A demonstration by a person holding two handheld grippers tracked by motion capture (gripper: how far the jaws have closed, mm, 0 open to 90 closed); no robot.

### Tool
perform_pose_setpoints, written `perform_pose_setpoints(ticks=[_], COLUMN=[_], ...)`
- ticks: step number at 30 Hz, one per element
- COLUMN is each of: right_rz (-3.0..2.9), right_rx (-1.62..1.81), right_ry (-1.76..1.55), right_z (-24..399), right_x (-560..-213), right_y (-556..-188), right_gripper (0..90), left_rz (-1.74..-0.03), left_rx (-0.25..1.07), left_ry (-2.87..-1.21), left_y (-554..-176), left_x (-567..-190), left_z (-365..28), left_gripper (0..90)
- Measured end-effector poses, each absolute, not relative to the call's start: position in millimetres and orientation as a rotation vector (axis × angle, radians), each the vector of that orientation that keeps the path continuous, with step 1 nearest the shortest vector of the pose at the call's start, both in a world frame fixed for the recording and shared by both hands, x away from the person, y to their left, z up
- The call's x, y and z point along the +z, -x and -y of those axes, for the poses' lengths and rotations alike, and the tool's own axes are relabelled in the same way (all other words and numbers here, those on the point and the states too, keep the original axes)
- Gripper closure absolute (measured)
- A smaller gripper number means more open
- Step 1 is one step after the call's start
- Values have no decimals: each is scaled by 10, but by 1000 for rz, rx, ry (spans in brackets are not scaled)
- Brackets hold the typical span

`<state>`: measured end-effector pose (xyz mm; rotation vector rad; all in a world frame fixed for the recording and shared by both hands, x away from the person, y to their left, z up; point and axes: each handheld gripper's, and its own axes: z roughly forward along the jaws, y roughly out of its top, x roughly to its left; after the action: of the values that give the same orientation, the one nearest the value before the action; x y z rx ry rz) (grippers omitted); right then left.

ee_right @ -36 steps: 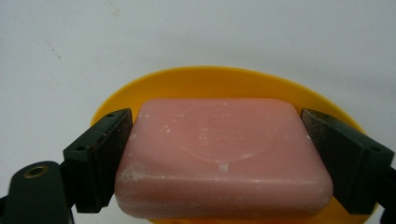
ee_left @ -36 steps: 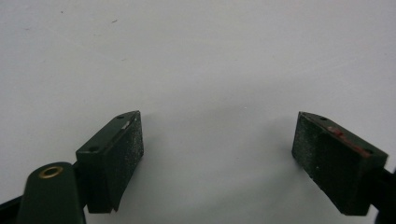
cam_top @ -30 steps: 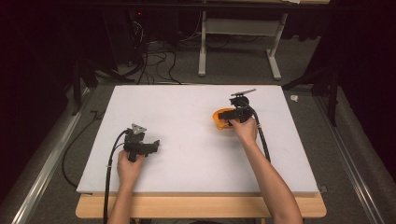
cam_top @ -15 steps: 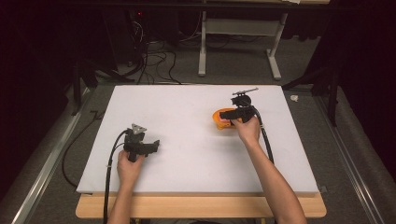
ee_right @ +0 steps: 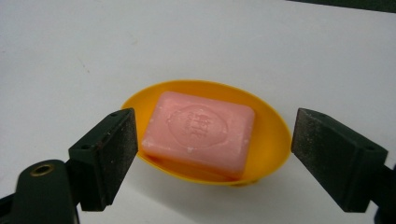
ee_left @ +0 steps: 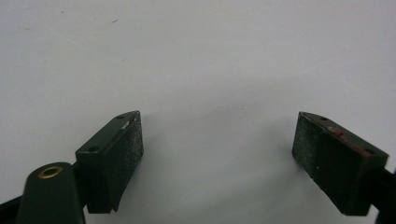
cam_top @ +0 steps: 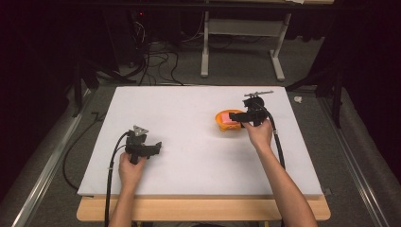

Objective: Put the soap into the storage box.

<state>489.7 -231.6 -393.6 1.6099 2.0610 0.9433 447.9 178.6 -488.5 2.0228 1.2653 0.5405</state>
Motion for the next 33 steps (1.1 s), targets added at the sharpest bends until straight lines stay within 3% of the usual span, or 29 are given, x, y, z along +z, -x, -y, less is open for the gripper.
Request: perform_pose_setpoints(ticks=[33], right_rz=[-2009], right_rx=[1046], right_ry=[-1510], right_z=[2721], right_x=[-3743], right_y=[-4415], right_gripper=[197], left_rz=[-1265], left_rx=[541], left_ry=[-2023], left_y=[-4480], left_x=[-4885], left_z=[-1786], left_gripper=[168])
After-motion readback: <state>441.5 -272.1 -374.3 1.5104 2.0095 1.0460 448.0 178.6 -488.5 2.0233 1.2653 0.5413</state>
